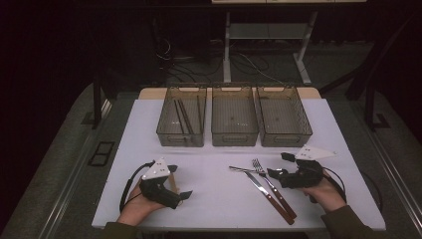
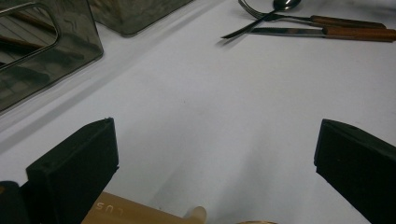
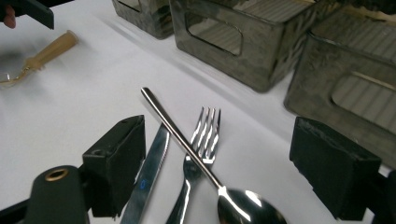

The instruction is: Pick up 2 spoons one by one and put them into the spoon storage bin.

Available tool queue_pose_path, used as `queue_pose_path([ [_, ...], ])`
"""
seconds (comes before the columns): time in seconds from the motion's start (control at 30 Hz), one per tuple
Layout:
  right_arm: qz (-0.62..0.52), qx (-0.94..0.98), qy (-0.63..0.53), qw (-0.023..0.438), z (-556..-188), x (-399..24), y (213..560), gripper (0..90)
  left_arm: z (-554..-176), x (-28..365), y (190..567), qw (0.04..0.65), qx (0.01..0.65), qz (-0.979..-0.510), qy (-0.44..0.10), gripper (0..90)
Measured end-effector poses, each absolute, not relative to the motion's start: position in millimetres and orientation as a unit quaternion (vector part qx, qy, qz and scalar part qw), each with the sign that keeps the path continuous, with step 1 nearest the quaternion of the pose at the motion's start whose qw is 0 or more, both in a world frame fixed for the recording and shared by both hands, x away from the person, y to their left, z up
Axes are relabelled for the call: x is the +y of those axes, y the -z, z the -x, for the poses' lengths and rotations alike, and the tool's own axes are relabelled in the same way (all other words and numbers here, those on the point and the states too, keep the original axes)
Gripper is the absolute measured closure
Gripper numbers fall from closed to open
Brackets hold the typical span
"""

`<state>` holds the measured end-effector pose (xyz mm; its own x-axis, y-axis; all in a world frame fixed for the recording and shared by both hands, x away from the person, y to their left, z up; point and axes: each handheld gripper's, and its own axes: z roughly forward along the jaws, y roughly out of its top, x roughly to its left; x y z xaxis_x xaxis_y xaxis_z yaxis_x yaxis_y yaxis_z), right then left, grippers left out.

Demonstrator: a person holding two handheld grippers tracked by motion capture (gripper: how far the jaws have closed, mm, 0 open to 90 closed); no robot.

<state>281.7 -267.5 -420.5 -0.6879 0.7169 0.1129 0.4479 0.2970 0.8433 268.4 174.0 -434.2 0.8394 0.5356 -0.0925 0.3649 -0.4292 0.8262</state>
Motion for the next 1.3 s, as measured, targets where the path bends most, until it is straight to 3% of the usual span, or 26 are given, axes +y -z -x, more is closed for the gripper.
queue_pose_path([
  [0.47, -0.378, 0.797, -0.446, 0.155, -256, -292, 437, 18.5, -269, 178, 433, 0.452, 0.277, -0.841, -0.104, 0.0],
  [0.67, -0.378, 0.798, -0.441, 0.160, -258, -293, 438, 18.4, -271, 181, 433, 0.448, 0.283, -0.842, -0.107, 0.0],
  [0.97, -0.397, 0.813, -0.405, 0.130, -277, -292, 442, 18.9, -270, 180, 434, 0.448, 0.282, -0.842, -0.105, 0.0],
  [1.3, -0.416, 0.813, -0.387, 0.123, -292, -289, 448, 43.8, -270, 178, 435, 0.447, 0.279, -0.843, -0.103, 0.0],
])
